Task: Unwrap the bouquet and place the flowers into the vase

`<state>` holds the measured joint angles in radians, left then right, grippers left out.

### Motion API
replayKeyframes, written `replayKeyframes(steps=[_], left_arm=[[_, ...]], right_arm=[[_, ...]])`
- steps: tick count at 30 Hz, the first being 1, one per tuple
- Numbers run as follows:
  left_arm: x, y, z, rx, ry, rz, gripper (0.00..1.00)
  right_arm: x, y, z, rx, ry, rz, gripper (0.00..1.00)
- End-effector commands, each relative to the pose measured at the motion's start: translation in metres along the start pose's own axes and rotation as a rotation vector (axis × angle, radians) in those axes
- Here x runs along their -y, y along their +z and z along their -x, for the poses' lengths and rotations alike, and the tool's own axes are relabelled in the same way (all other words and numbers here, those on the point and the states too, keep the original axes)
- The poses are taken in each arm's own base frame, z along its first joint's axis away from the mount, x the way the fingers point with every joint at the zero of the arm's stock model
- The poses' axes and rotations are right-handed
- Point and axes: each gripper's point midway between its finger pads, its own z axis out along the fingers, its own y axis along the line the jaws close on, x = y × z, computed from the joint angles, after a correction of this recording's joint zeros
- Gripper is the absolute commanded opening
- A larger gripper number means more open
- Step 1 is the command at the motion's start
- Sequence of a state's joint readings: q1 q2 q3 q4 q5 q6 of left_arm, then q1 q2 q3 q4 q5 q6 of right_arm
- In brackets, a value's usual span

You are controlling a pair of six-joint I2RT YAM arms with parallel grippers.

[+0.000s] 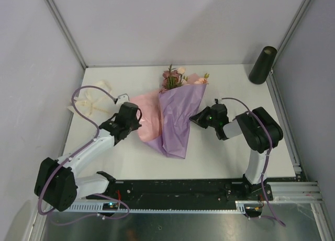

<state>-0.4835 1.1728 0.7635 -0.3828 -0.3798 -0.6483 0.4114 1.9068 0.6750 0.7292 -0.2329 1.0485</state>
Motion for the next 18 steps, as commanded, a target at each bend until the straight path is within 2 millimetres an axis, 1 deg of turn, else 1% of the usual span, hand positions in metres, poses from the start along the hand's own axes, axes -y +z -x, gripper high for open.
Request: replayKeyframes(steps=[1, 2, 5, 7, 8, 10, 12, 13, 14, 15, 16, 17, 18], left_arm=[[-0.023, 0.005, -0.013, 0.014, -0.078, 0.094, 0.09], [-0.025, 0.005, -0.016, 0.011, -0.088, 0.099, 0.12], [-0.03, 0.008, -0.027, -0.009, -0.099, 0.111, 0.2], [-0.033, 0.009, -0.033, -0.019, -0.1, 0.123, 0.26], [-0.035, 0.01, -0.035, -0.022, -0.103, 0.13, 0.31], [-0.038, 0.01, -0.038, -0.024, -0.104, 0.14, 0.4], [-0.038, 0.008, -0.035, -0.014, -0.107, 0.132, 0.48], [-0.036, 0.004, -0.03, 0.001, -0.109, 0.12, 0.51], [-0.034, -0.001, -0.023, 0.016, -0.103, 0.109, 0.54], [-0.032, -0.008, -0.014, 0.04, -0.104, 0.093, 0.58], [-0.028, -0.017, -0.002, 0.072, -0.097, 0.066, 0.67], [-0.024, -0.024, 0.008, 0.095, -0.089, 0.04, 0.75], [-0.017, -0.034, 0.021, 0.122, -0.067, 0.001, 0.83]], right_arm=[[-0.003, -0.013, 0.022, -0.013, -0.117, 0.073, 0.0], [-0.004, -0.015, 0.027, -0.01, -0.132, 0.083, 0.0], [-0.004, -0.016, 0.033, -0.028, -0.186, 0.081, 0.0], [-0.006, -0.017, 0.036, -0.035, -0.23, 0.07, 0.02], [-0.008, -0.018, 0.037, -0.037, -0.245, 0.067, 0.04], [-0.012, -0.02, 0.039, -0.04, -0.274, 0.068, 0.13], [-0.014, -0.024, 0.044, -0.032, -0.297, 0.05, 0.22], [-0.018, -0.027, 0.048, -0.023, -0.309, 0.044, 0.26], [-0.015, -0.03, 0.05, -0.021, -0.317, 0.015, 0.29], [-0.02, -0.035, 0.054, -0.009, -0.328, 0.004, 0.32], [-0.018, -0.039, 0.056, -0.006, -0.335, -0.028, 0.34], [-0.022, -0.045, 0.06, 0.006, -0.346, -0.04, 0.36], [-0.021, -0.05, 0.062, 0.016, -0.354, -0.071, 0.39]])
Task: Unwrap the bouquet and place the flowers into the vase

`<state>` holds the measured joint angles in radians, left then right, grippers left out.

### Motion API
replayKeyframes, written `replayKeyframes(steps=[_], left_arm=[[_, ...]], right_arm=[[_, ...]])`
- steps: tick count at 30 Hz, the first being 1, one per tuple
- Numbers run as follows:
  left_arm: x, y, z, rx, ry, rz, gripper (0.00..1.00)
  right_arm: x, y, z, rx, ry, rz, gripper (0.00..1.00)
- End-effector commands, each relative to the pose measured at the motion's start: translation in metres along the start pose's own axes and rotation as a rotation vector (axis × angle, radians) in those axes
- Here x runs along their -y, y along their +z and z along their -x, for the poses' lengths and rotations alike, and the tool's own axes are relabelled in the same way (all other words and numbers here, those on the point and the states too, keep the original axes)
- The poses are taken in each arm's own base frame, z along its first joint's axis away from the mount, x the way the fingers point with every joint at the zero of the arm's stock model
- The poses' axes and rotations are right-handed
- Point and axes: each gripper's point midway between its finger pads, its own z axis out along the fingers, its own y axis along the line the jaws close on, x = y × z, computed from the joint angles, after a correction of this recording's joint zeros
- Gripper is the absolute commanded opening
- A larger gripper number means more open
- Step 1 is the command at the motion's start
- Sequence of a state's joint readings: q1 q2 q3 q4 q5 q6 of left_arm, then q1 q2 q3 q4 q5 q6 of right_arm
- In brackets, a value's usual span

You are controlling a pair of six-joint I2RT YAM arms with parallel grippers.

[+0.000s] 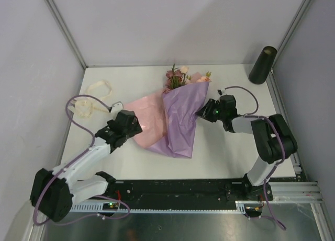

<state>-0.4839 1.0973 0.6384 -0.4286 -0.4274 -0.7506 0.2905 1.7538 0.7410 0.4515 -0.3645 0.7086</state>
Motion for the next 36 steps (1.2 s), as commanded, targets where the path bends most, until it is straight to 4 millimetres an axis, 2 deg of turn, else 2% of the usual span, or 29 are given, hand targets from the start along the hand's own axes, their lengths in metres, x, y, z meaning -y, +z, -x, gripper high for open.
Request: replayKeyframes(steps=[1, 4, 8, 11, 14, 18, 21, 24, 29, 36], left_arm=[[0.024, -0.045, 0.064, 0.176, 0.009, -0.129, 0.89], [0.041, -0.077, 0.091, 0.224, 0.069, -0.24, 0.97], [0.056, -0.113, 0.105, 0.257, 0.149, -0.372, 0.99], [0.058, -0.133, 0.103, 0.278, 0.217, -0.46, 1.0], [0.054, -0.145, 0.092, 0.294, 0.268, -0.525, 1.0], [0.039, -0.141, 0.072, 0.306, 0.314, -0.535, 1.0], [0.033, -0.14, 0.066, 0.314, 0.327, -0.533, 1.0], [0.028, -0.142, 0.071, 0.341, 0.338, -0.509, 1.0], [0.023, -0.141, 0.07, 0.341, 0.345, -0.494, 1.0], [0.021, -0.135, 0.068, 0.327, 0.351, -0.466, 1.0]], right_arm=[[-0.014, -0.027, 0.029, 0.061, -0.099, -0.087, 0.41], [-0.029, -0.043, 0.036, 0.113, -0.163, -0.122, 0.48], [-0.072, -0.052, 0.025, 0.152, -0.259, -0.104, 0.53], [-0.107, -0.053, 0.015, 0.171, -0.308, -0.094, 0.54], [-0.137, -0.051, 0.005, 0.191, -0.347, -0.069, 0.54], [-0.171, -0.048, -0.008, 0.236, -0.446, -0.072, 0.56], [-0.182, -0.039, -0.012, 0.259, -0.507, -0.112, 0.58], [-0.19, -0.025, -0.016, 0.261, -0.559, -0.141, 0.6], [-0.179, 0.0, -0.027, 0.231, -0.641, -0.244, 0.6], [-0.175, 0.033, -0.041, 0.172, -0.69, -0.261, 0.56]])
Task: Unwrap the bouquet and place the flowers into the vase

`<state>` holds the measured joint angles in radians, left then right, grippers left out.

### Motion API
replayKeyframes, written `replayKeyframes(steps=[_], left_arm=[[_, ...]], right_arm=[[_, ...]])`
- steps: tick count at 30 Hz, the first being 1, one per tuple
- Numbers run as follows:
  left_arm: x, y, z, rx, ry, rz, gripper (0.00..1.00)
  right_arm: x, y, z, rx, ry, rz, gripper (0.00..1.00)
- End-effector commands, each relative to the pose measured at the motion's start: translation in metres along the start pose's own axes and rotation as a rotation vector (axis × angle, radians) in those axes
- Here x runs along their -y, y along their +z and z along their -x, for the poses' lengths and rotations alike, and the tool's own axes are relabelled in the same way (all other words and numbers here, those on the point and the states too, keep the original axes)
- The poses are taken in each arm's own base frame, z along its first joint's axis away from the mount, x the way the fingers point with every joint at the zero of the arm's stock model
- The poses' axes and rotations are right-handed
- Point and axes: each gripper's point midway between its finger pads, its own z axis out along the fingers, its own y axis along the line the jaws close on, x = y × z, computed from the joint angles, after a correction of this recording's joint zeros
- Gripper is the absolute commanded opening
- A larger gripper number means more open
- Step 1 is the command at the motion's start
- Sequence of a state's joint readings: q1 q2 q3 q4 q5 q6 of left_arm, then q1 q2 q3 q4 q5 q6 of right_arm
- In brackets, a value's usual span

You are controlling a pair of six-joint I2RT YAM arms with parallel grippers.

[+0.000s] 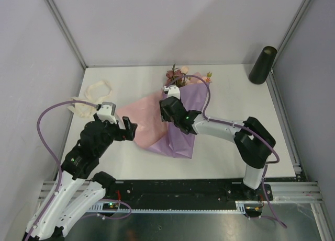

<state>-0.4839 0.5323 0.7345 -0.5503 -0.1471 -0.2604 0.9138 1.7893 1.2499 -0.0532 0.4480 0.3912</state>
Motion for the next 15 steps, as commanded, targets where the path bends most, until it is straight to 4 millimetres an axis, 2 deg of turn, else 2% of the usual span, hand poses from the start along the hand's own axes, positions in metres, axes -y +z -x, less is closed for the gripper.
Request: replayKeyframes(steps=[1, 4, 6, 7, 9, 11, 15], left_arm=[[-0.005, 0.002, -0.001, -0.012, 0.033, 0.022, 1.0], [-0.004, 0.003, -0.004, -0.029, 0.036, 0.018, 1.0], [-0.006, 0.002, -0.004, -0.026, 0.036, 0.028, 1.0], [-0.007, 0.002, -0.003, -0.022, 0.036, 0.036, 1.0], [-0.01, 0.0, -0.001, -0.012, 0.036, 0.047, 1.0], [-0.012, -0.001, 0.0, -0.007, 0.036, 0.057, 1.0], [-0.012, 0.0, -0.001, -0.011, 0.04, 0.062, 1.0]], right_arm=[[-0.008, 0.013, 0.013, 0.014, -0.044, -0.021, 0.55], [-0.011, 0.021, 0.01, 0.0, -0.075, -0.019, 0.47], [-0.008, 0.022, 0.01, 0.003, -0.087, -0.034, 0.34], [-0.007, 0.021, 0.011, 0.007, -0.089, -0.044, 0.23], [-0.001, 0.017, 0.015, 0.017, -0.099, -0.069, 0.07], [0.004, 0.011, 0.022, 0.034, -0.105, -0.083, 0.02], [0.014, -0.004, 0.033, 0.069, -0.096, -0.103, 0.0]])
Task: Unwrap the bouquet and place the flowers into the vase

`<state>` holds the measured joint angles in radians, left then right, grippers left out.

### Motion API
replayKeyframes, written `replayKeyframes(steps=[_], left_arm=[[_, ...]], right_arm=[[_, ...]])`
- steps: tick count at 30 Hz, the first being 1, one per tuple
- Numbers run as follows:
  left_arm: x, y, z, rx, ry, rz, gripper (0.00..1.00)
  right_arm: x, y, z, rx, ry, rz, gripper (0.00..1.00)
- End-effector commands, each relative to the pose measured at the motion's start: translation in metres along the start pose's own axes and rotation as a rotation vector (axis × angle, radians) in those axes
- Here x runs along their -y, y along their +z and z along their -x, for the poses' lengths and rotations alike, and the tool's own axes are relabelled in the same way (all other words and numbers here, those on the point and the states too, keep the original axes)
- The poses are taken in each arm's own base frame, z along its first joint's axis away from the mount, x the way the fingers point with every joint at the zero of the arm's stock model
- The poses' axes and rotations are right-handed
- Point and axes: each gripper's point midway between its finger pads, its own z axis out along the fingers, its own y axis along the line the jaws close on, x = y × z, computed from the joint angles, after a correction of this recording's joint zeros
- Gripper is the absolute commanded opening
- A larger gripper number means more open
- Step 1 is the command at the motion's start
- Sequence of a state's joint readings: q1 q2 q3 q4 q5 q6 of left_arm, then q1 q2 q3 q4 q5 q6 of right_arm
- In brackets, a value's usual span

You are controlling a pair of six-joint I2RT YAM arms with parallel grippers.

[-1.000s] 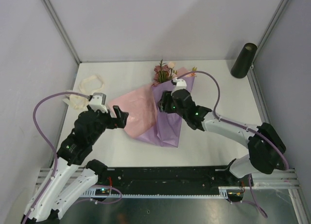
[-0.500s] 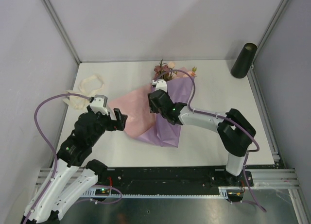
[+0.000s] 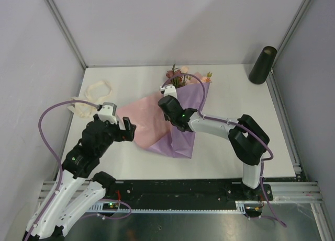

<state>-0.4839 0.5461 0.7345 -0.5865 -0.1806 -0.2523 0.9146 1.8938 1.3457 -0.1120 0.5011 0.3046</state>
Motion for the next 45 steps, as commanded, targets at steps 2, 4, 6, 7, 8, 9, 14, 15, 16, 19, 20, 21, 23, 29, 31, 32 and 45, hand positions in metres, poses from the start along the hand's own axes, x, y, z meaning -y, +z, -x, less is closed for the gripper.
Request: replayKeyframes(steps=[2, 4, 6, 7, 8, 9, 14, 15, 16, 19, 20, 21, 23, 29, 31, 32, 45], left_arm=[[-0.003, -0.001, 0.008, 0.022, 0.024, 0.015, 1.0], [-0.003, 0.0, 0.007, 0.016, 0.025, 0.017, 1.0], [-0.005, 0.001, 0.004, 0.007, 0.027, 0.026, 1.0], [-0.005, 0.001, 0.005, 0.007, 0.028, 0.029, 1.0], [-0.006, 0.001, 0.004, 0.005, 0.027, 0.032, 1.0], [-0.006, 0.001, 0.004, 0.004, 0.027, 0.034, 1.0], [-0.007, 0.002, 0.002, -0.002, 0.028, 0.041, 1.0], [-0.008, 0.003, 0.002, -0.003, 0.029, 0.043, 1.0], [-0.008, 0.003, 0.002, -0.006, 0.028, 0.044, 1.0], [-0.007, 0.004, 0.0, -0.014, 0.029, 0.041, 1.0], [-0.007, 0.005, 0.0, -0.017, 0.03, 0.041, 1.0], [-0.007, 0.005, 0.0, -0.019, 0.03, 0.04, 1.0], [-0.006, 0.006, 0.0, -0.021, 0.03, 0.039, 1.0], [-0.007, 0.005, 0.0, -0.018, 0.028, 0.04, 1.0], [-0.007, 0.004, 0.0, -0.015, 0.028, 0.043, 1.0], [-0.008, 0.004, 0.0, -0.012, 0.027, 0.043, 1.0], [-0.007, 0.002, 0.001, -0.001, 0.022, 0.039, 0.99]], right_arm=[[0.024, -0.034, 0.042, 0.115, 0.044, -0.057, 0.0], [0.033, -0.041, 0.041, 0.121, 0.061, -0.075, 0.0], [0.045, -0.048, 0.037, 0.122, 0.08, -0.098, 0.0], [0.052, -0.052, 0.034, 0.122, 0.088, -0.113, 0.0], [0.058, -0.055, 0.032, 0.124, 0.101, -0.13, 0.0], [0.065, -0.059, 0.029, 0.126, 0.114, -0.145, 0.0], [0.101, -0.076, 0.008, 0.126, 0.19, -0.221, 0.0], [0.108, -0.079, 0.002, 0.126, 0.203, -0.238, 0.0], [0.117, -0.082, -0.005, 0.127, 0.217, -0.262, 0.0], [0.139, -0.092, -0.017, 0.147, 0.267, -0.309, 0.0], [0.146, -0.095, -0.02, 0.152, 0.286, -0.321, 0.0], [0.152, -0.098, -0.023, 0.155, 0.302, -0.333, 0.0], [0.166, -0.103, -0.028, 0.162, 0.331, -0.362, 0.0], [0.202, -0.112, -0.05, 0.133, 0.405, -0.456, 0.0], [0.212, -0.116, -0.056, 0.128, 0.416, -0.489, 0.0], [0.218, -0.118, -0.058, 0.125, 0.422, -0.507, 0.0], [0.256, -0.141, -0.093, 0.091, 0.476, -0.646, 0.05]])
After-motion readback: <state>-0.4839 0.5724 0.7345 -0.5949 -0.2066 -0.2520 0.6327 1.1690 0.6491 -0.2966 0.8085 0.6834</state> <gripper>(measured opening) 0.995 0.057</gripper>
